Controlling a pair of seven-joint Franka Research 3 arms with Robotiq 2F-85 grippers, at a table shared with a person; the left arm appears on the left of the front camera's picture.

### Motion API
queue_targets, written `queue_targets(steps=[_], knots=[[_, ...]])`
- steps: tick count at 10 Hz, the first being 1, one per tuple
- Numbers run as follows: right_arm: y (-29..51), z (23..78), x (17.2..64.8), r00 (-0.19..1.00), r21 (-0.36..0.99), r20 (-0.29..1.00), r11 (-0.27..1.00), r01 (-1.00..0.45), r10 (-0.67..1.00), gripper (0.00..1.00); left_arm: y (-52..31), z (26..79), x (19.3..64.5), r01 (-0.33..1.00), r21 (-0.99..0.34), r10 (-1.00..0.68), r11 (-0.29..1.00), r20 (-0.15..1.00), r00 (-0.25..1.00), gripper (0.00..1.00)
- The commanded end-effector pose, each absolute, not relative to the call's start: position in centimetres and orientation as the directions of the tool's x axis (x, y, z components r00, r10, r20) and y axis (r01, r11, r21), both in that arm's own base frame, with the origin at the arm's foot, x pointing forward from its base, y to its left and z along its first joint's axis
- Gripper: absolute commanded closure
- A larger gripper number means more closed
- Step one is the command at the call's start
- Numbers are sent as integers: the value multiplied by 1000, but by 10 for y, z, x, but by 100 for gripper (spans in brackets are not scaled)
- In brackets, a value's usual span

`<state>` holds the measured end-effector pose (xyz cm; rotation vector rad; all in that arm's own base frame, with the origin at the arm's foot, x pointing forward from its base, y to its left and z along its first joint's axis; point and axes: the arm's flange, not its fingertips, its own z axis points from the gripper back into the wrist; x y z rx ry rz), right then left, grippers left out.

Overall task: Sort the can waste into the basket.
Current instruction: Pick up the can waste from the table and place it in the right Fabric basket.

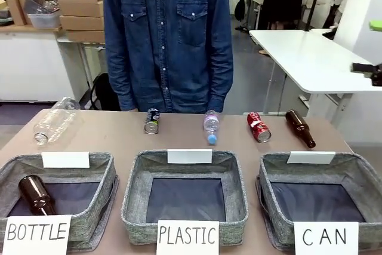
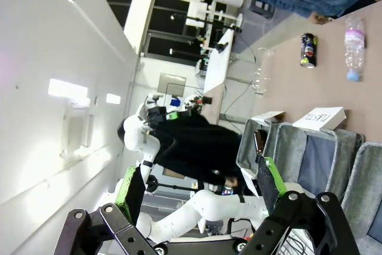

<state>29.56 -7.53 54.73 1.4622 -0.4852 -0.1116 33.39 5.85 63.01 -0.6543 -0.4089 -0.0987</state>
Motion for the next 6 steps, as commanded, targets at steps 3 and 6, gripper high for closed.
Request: queue_targets(steps=[3,6], knots=[[-74,548,300,890,961,276,113,-251,-364,0,-69,577,433,157,-477,-27,865,267,963,0],[-74,548,300,890,961,276,113,-251,-364,0,-155,500,513,54,-418,47,907,229,972,0]])
